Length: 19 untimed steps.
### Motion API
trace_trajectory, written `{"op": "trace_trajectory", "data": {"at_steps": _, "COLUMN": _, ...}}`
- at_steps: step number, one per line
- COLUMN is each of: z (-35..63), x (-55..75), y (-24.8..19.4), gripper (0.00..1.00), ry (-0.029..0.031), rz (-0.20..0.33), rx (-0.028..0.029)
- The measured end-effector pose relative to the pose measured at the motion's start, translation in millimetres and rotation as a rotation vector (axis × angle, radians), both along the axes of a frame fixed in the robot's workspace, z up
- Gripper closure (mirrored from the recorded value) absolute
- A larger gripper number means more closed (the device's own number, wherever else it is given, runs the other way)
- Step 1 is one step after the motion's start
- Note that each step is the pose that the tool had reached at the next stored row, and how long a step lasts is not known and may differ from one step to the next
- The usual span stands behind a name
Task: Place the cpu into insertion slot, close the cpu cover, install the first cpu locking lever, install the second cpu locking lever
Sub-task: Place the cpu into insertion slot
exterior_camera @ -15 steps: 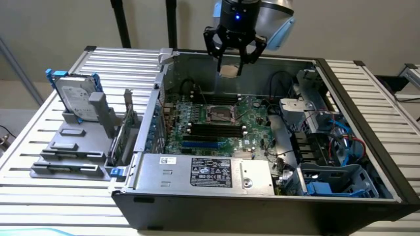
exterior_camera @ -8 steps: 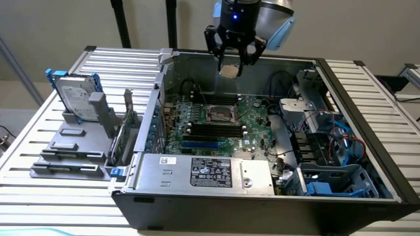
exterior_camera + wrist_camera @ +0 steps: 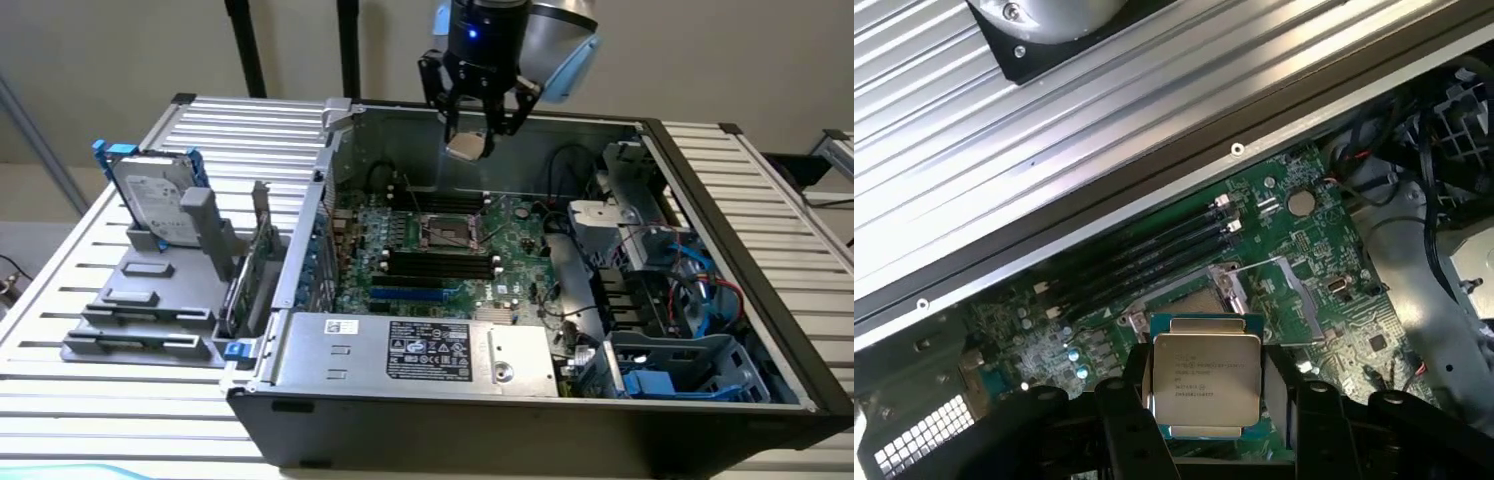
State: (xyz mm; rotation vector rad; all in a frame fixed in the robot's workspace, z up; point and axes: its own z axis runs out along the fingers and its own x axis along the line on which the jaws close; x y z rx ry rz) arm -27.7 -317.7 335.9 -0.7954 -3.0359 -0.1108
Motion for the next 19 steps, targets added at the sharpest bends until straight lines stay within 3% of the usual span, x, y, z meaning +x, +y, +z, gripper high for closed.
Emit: {"op": "trace_trajectory", "data": {"at_steps": 19, "z": -2.8, "x": 0.0, "y": 0.0, "gripper": 0.46, "ry": 0.0005, "rz": -0.34, "rx": -0.0001}}
